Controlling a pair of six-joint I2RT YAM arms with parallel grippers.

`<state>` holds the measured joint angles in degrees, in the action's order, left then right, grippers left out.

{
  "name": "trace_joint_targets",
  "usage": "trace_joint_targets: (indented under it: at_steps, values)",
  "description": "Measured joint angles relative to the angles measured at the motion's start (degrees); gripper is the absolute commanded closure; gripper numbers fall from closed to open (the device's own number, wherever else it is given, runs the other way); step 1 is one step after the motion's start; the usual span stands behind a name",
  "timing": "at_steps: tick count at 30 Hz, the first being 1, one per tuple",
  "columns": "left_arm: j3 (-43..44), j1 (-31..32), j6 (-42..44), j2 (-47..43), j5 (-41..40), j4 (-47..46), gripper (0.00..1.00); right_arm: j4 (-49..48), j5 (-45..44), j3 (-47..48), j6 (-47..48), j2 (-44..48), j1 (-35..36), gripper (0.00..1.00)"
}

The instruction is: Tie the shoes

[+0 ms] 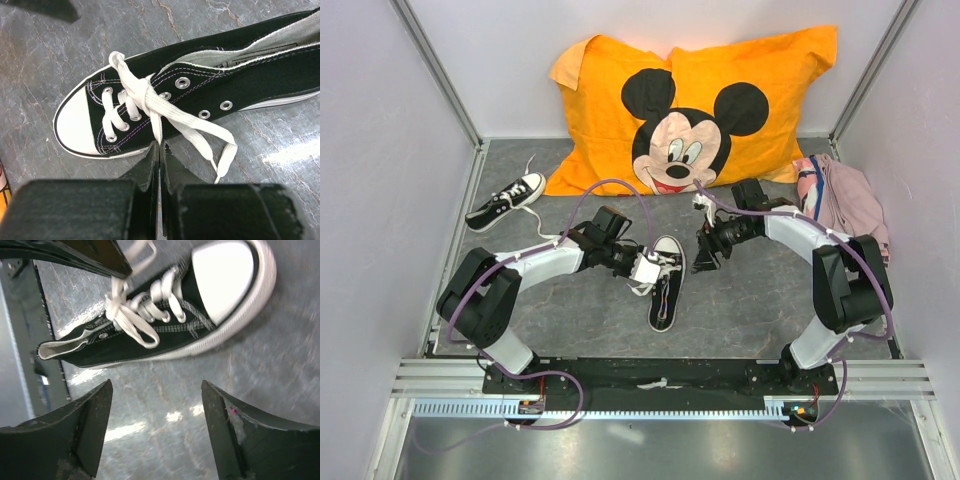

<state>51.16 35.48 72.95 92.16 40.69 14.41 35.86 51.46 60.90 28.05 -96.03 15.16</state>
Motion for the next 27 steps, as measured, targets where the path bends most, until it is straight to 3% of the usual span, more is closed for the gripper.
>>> trace_joint_targets:
  at_steps: [14, 27]
  values:
    - [0.0, -0.2, 1.0, 0.0, 1.0, -0.1, 0.98, -7.4, -1.3, -4.5, 23.3, 3.3, 7.6, 0.34]
    - [0.0, -0.2, 1.3, 0.0, 1.9, -0.2, 0.99, -14.1, -3.8, -5.0, 24.7, 2.4, 11.4, 0.4]
